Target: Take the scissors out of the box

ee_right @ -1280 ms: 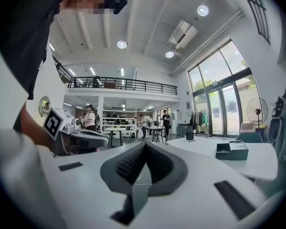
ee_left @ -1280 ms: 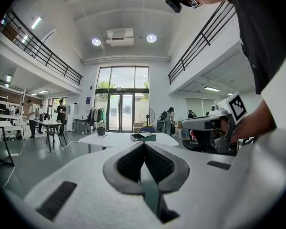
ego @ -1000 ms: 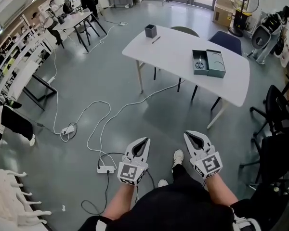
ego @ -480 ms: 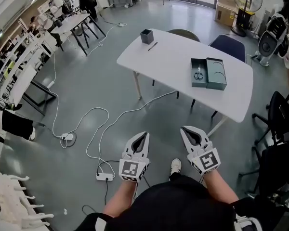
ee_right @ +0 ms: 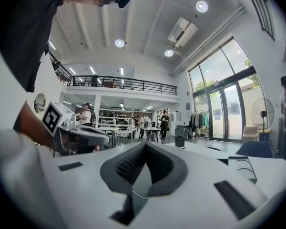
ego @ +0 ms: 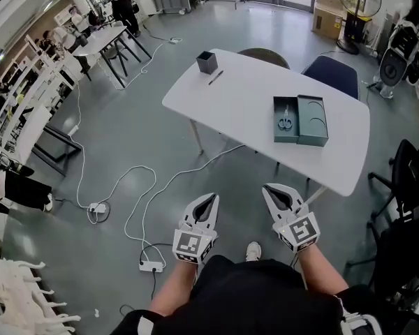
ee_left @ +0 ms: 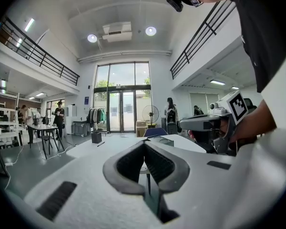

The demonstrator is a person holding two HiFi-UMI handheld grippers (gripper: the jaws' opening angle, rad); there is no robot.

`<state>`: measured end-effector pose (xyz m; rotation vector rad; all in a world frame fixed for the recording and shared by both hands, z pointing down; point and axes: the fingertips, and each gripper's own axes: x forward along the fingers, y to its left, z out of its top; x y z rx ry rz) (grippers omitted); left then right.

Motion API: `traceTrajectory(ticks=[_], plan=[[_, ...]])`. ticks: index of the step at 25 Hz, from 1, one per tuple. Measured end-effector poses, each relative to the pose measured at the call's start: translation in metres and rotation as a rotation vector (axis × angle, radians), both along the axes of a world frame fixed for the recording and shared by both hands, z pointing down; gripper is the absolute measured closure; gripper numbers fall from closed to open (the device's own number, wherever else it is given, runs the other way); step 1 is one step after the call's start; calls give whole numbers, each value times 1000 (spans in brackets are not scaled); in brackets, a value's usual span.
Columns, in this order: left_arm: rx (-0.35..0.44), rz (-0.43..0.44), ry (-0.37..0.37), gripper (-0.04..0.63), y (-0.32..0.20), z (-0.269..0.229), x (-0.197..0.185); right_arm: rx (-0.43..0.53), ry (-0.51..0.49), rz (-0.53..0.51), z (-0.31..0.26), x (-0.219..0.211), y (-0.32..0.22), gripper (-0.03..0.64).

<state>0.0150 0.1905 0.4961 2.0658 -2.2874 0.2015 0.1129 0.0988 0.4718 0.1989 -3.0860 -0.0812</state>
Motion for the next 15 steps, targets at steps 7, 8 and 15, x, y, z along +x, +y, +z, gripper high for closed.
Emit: traceTrajectory(ticks=[7, 8, 15], plan=[[-21, 4, 9, 584, -36, 12, -23, -29, 30, 28, 16, -16, -40, 612], [-21, 7, 10, 584, -42, 13, -28, -32, 32, 35, 18, -19, -46, 612], [-17, 45, 29, 584, -92, 23, -76, -30, 53, 96, 30, -61, -94, 612]])
